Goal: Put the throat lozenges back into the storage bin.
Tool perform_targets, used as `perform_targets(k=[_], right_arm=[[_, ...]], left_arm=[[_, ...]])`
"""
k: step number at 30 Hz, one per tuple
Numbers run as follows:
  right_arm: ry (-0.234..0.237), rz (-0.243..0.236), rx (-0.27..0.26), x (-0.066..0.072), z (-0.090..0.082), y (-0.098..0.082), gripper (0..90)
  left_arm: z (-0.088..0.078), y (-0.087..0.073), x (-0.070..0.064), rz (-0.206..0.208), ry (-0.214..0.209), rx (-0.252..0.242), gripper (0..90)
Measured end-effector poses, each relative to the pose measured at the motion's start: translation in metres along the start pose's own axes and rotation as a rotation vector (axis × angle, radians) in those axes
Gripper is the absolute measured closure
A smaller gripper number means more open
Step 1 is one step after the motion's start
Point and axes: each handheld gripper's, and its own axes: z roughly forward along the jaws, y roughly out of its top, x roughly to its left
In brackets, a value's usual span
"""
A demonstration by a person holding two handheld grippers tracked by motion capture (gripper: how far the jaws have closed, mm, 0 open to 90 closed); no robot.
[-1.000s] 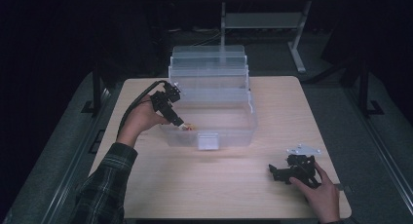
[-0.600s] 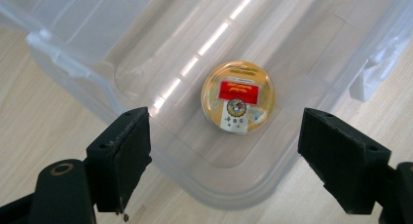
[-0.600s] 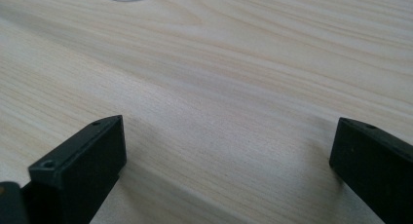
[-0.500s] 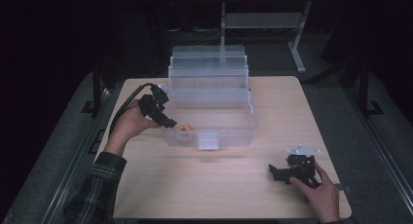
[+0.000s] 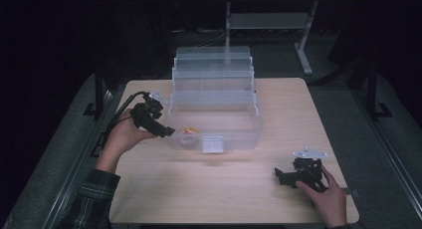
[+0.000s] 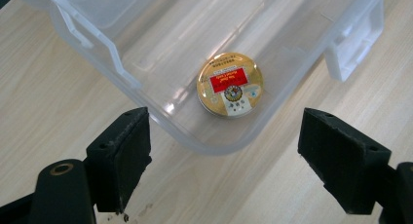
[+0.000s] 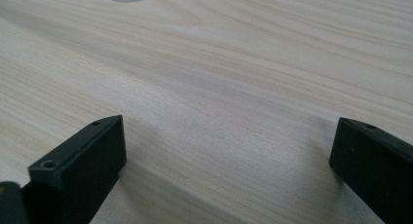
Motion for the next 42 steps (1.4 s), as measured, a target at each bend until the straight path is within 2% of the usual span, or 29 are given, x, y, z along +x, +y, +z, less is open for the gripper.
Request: perform_targets(k=[9, 18, 19, 32, 42], right_arm=[[-0.001, 0.000, 0.000, 0.000, 0.000, 0.000, 0.0], [0.000, 0.000, 0.000, 0.000, 0.000, 0.000, 0.0], [0.000, 0.000, 0.000, 0.000, 0.000, 0.000, 0.0], [0.000, 0.000, 0.000, 0.000, 0.000, 0.000, 0.0], [-0.001, -0.001, -0.001, 0.000, 0.000, 0.000, 0.0]], left_arm=[[-0.003, -0.026, -0.013, -0.025, 0.010, -0.046, 19.0], [0.001, -0.054, -0.025, -0.051, 0.021, -0.066, 18.9], [0.002, -0.060, -0.027, -0.055, 0.025, -0.082, 18.9], [0.006, -0.100, -0.044, -0.072, 0.076, -0.166, 18.5], [0.011, -0.127, -0.053, -0.096, 0.090, -0.195, 18.3]])
